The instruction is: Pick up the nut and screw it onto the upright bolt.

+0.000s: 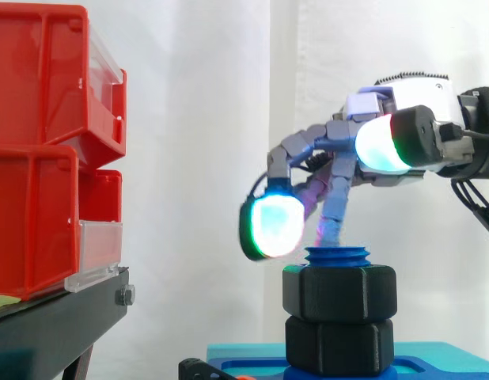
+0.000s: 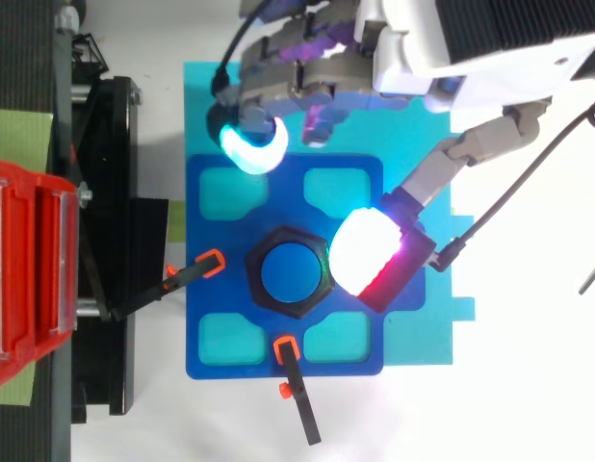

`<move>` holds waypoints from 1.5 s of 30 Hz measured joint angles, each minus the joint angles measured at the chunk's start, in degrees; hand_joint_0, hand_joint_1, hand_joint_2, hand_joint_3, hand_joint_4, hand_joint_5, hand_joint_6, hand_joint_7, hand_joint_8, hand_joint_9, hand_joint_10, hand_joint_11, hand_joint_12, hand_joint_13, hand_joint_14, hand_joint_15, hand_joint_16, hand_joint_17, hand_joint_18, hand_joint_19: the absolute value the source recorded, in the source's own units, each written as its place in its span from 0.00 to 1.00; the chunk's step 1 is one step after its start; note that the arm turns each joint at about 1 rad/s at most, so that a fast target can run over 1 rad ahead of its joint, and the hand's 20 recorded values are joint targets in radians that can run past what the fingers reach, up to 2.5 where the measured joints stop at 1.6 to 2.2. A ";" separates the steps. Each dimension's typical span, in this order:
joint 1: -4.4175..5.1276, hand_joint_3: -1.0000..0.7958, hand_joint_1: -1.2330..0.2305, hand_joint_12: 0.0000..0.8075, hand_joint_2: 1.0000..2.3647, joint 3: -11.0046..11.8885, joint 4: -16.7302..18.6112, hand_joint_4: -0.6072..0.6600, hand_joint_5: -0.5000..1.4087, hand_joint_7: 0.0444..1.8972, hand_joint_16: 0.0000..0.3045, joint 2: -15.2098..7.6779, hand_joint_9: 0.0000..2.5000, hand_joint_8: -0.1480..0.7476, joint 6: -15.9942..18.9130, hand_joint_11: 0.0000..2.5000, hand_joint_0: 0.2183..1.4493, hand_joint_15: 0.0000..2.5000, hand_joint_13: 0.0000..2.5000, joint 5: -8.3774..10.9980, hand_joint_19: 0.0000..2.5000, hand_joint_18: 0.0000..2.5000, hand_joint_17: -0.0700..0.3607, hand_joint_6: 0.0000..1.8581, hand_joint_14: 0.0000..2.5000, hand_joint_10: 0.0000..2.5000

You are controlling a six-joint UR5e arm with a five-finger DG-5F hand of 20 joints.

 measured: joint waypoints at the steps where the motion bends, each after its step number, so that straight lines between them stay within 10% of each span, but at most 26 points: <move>1: 0.04 0.28 0.67 0.52 0.00 0.07 0.43 0.60 0.18 0.36 0.21 -0.01 0.34 0.50 -0.13 0.01 0.16 0.00 0.17 -0.08 0.02 0.08 0.50 0.27 0.00 0.00; 24: 4.08 0.28 0.70 0.51 0.00 -3.70 5.59 0.57 0.18 0.32 0.21 -0.07 0.27 0.47 1.59 0.00 0.16 0.00 0.12 2.26 0.00 0.01 0.50 0.27 0.00 0.00; 45: 4.92 0.28 0.79 0.52 0.00 -6.58 8.32 0.61 0.19 0.35 0.21 -0.08 0.27 0.49 1.66 0.00 0.17 0.00 0.13 2.76 0.01 0.02 0.50 0.27 0.00 0.00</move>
